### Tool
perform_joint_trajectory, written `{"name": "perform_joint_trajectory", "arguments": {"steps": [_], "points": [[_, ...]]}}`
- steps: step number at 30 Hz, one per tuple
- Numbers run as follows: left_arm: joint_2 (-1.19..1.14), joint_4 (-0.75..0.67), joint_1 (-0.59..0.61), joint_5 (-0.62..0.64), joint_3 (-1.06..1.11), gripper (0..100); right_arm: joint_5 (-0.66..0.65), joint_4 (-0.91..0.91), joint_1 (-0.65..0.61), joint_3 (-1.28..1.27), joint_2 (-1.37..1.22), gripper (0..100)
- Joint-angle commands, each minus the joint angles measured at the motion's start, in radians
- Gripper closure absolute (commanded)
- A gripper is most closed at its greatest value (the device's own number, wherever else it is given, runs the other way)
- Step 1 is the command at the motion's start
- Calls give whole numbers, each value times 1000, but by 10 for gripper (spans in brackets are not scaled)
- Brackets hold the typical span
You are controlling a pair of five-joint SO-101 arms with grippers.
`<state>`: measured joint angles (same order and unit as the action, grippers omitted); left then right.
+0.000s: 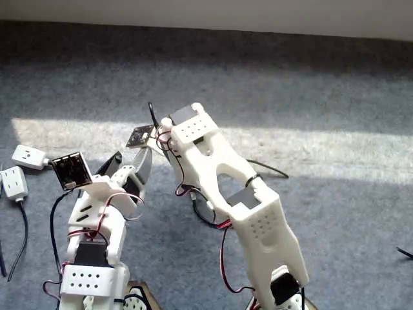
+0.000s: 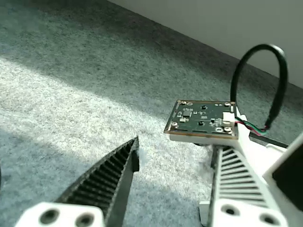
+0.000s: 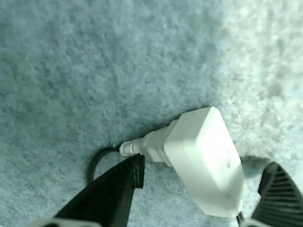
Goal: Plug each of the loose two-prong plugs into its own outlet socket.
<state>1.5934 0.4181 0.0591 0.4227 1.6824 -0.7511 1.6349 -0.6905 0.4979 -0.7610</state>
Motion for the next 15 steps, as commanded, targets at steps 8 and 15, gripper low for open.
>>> {"name": "perform_joint_trajectory", "arguments": {"steps": [8,15], "points": [[13,-2,-16,-3,-1,737,11,90,96,278,-104,635],[13,-3,-16,-3,-1,737,8,130,196,335,-44,635]]}}
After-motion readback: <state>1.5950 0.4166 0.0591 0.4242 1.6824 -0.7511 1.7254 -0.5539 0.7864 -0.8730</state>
